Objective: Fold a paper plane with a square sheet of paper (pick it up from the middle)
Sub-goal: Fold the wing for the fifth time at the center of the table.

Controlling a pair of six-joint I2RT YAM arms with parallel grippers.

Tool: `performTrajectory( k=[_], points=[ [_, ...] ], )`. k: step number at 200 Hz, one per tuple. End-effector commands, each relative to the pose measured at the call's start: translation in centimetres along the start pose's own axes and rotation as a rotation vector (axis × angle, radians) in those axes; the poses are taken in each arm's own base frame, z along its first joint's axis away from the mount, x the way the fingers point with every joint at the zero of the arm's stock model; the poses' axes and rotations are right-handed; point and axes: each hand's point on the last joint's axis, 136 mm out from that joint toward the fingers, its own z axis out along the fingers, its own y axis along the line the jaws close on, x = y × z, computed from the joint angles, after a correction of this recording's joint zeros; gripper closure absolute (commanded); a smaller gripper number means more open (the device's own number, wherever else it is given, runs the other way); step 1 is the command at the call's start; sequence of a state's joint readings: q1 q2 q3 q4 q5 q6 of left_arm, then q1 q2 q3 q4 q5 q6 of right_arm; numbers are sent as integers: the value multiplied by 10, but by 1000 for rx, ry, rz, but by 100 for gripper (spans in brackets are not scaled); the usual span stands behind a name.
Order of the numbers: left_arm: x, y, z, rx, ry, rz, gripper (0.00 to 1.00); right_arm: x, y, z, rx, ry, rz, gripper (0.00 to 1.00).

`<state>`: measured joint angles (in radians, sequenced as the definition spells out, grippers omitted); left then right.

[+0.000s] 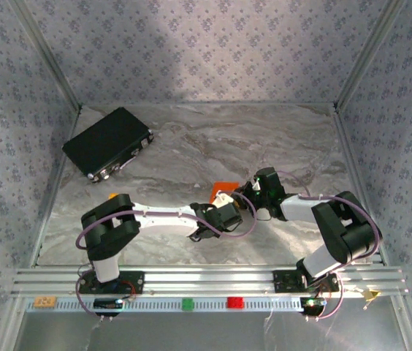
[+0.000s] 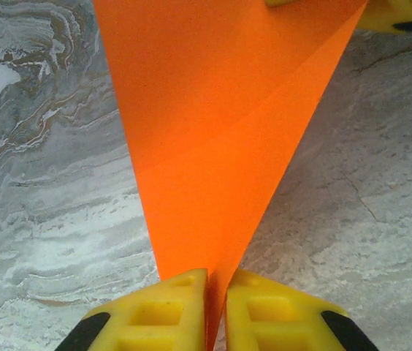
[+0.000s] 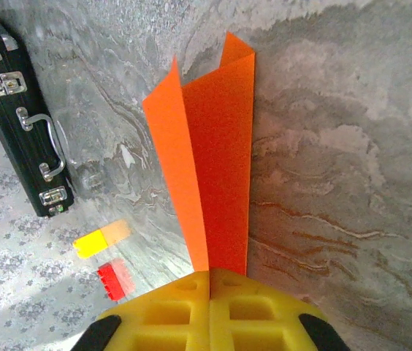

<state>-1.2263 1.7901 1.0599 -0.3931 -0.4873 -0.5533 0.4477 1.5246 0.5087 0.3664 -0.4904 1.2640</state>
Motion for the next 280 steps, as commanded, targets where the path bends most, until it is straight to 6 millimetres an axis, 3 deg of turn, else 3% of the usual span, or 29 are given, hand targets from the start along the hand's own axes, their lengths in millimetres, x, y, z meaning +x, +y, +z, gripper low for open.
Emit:
performTrajectory(
  k=[1,59,105,164,240,280],
  points=[
    [5,0,3,-18,7,-9,89,-1,8,-6,6,-20,-25,87],
    [6,-4,7,15,12,-37,94,-10,-12,-33,112,-100,-49,69],
    [7,-3,9,87,12,-89,96,-16,-16,-50,128,-144,-55,65],
    [10,-3,12,236,33,-181,98,-15,-20,-53,124,-144,-49,65],
    [5,-19,7,617,44,-343,100,-15,-2,-55,51,-165,-161,68],
    [7,-28,8,784,86,-400,100,-10,19,-57,46,-282,-411,69]
  ],
)
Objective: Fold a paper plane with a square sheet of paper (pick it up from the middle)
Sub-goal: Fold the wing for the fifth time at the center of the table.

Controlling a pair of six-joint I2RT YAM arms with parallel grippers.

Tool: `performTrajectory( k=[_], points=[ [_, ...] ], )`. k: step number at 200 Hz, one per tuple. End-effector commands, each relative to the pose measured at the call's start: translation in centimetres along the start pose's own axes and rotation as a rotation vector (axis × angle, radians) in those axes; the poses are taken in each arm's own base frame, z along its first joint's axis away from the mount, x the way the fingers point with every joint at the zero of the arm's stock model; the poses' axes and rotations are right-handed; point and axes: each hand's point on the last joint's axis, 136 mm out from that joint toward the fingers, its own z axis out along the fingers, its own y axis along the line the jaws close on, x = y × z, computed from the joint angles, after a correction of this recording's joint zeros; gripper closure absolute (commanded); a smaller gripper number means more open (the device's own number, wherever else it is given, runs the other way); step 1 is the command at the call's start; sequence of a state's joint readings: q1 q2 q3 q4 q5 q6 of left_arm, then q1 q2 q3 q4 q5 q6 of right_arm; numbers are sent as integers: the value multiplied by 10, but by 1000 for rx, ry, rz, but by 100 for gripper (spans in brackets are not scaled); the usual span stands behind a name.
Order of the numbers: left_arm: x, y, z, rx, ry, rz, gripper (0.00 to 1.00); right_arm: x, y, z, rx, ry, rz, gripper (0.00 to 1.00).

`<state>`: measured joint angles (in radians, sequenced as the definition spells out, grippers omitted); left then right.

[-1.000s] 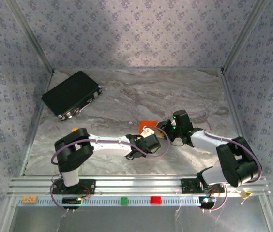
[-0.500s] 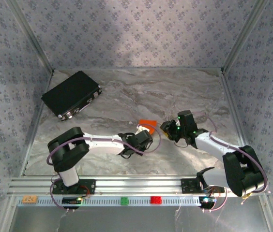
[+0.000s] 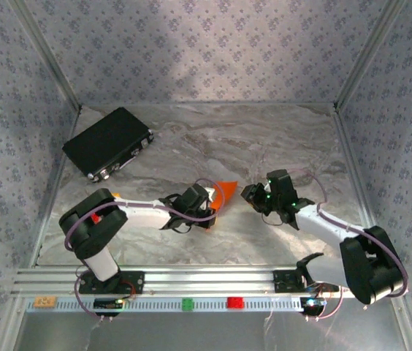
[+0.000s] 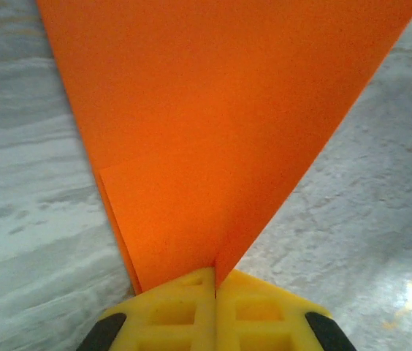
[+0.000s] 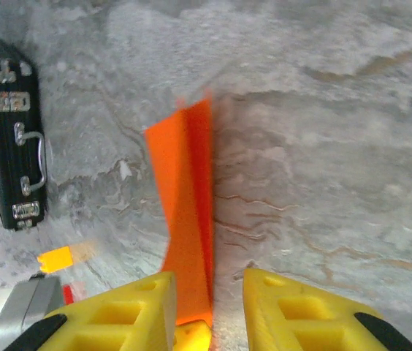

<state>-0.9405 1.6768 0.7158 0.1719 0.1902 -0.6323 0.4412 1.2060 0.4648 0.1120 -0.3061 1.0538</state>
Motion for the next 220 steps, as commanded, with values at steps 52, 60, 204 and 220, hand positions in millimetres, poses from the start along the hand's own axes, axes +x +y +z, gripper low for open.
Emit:
performTrajectory(
  k=[52,60,204,220],
  points=[
    [8,-16,4,246,65,-119,100,18,35,5,-130,7,-314,70],
    [8,-14,5,252,62,-138,100,24,43,10,-175,51,-321,72],
    [14,20,9,254,45,-379,100,45,44,53,-238,234,-245,90],
    [14,24,9,257,36,-403,100,44,43,54,-241,236,-237,90]
  ],
)
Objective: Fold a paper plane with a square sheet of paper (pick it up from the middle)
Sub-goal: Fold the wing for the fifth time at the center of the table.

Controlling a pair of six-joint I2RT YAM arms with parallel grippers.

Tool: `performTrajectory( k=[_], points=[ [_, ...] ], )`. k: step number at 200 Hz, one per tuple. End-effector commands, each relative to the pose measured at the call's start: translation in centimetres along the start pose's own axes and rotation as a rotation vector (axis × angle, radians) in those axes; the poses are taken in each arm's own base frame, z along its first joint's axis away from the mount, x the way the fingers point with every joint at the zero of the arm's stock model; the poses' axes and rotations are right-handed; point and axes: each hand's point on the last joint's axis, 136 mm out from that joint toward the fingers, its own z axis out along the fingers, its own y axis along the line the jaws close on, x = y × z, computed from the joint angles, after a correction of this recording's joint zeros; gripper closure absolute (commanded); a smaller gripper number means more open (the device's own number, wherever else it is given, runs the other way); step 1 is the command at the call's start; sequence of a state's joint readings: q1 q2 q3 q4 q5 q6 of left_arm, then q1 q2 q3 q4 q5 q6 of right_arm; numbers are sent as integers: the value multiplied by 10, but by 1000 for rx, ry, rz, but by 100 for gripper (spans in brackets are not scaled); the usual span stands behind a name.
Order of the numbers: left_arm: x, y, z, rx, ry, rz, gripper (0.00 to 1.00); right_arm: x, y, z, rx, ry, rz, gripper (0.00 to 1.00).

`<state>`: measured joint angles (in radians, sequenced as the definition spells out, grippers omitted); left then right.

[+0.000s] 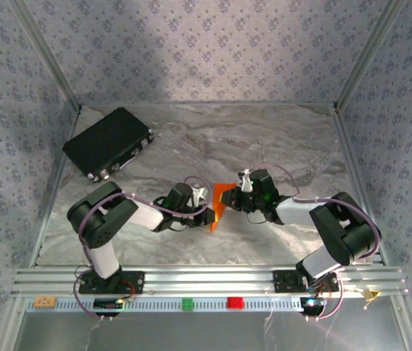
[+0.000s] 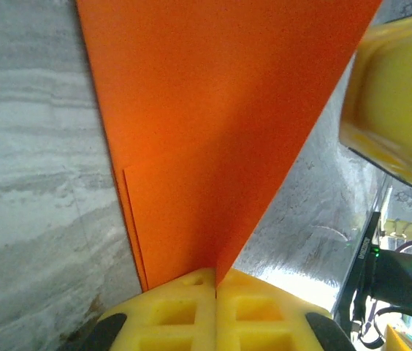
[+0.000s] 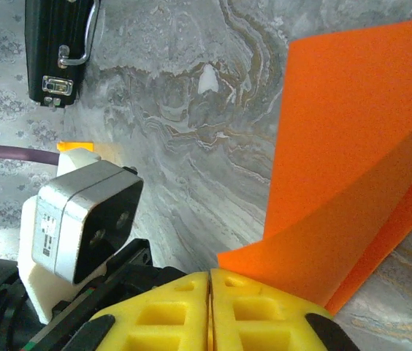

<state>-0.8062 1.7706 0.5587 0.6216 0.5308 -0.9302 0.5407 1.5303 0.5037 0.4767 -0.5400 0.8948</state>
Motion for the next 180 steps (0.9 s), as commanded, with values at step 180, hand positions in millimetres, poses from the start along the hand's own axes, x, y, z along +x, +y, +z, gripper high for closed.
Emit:
performTrajectory(
  k=[180],
  points=[
    [-3,28,-10,-7,-103,-197,100,-12,3,21,-77,63,30,91]
  ],
)
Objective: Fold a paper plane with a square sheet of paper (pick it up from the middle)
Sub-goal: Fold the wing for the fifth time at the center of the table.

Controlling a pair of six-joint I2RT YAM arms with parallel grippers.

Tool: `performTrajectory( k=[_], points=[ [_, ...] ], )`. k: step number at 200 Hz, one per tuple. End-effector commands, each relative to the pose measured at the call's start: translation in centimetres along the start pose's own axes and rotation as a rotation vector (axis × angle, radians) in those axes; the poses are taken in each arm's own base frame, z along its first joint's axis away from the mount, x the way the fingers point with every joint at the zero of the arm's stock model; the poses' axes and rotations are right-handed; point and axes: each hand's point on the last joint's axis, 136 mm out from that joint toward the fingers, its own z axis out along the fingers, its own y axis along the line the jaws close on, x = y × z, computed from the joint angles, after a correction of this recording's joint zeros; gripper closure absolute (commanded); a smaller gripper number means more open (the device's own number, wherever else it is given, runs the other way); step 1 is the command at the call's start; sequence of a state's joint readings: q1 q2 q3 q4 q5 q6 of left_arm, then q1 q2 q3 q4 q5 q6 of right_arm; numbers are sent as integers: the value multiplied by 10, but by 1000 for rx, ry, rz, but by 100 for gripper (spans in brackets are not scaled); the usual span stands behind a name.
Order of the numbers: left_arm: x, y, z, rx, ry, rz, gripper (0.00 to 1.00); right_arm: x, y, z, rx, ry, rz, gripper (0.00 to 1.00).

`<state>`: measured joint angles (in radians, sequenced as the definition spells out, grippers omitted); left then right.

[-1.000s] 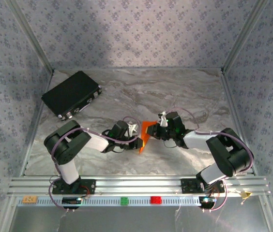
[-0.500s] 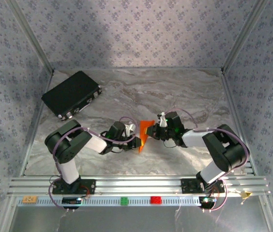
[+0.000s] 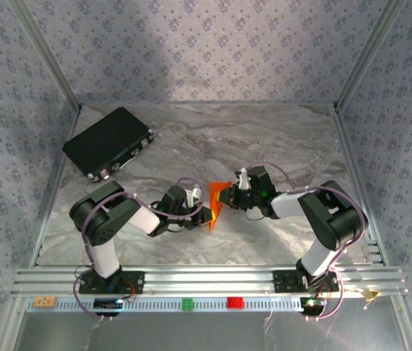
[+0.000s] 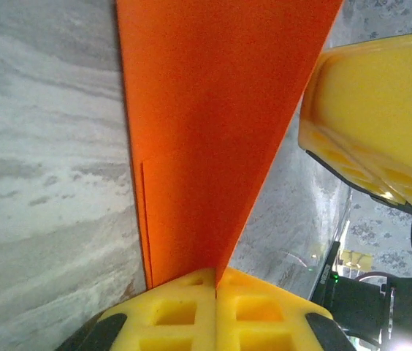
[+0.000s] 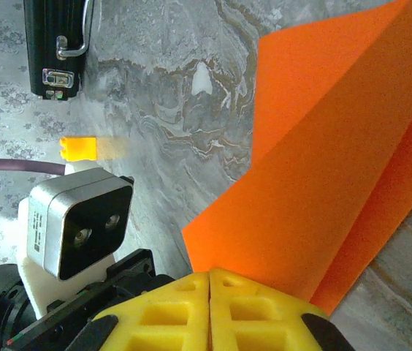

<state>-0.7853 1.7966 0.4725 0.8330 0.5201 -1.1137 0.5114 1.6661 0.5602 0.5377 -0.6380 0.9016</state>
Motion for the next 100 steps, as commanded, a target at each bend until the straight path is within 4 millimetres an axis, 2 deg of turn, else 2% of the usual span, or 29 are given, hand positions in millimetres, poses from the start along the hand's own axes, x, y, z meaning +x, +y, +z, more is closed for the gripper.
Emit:
performTrajectory(
  k=[1,100],
  points=[
    [-2,24,-5,-70,-39,-50,100,-7,8,4,-34,3,-2,91],
    [-4,32,-9,-90,-79,-106,100,-9,8,16,-58,39,11,92]
  ],
)
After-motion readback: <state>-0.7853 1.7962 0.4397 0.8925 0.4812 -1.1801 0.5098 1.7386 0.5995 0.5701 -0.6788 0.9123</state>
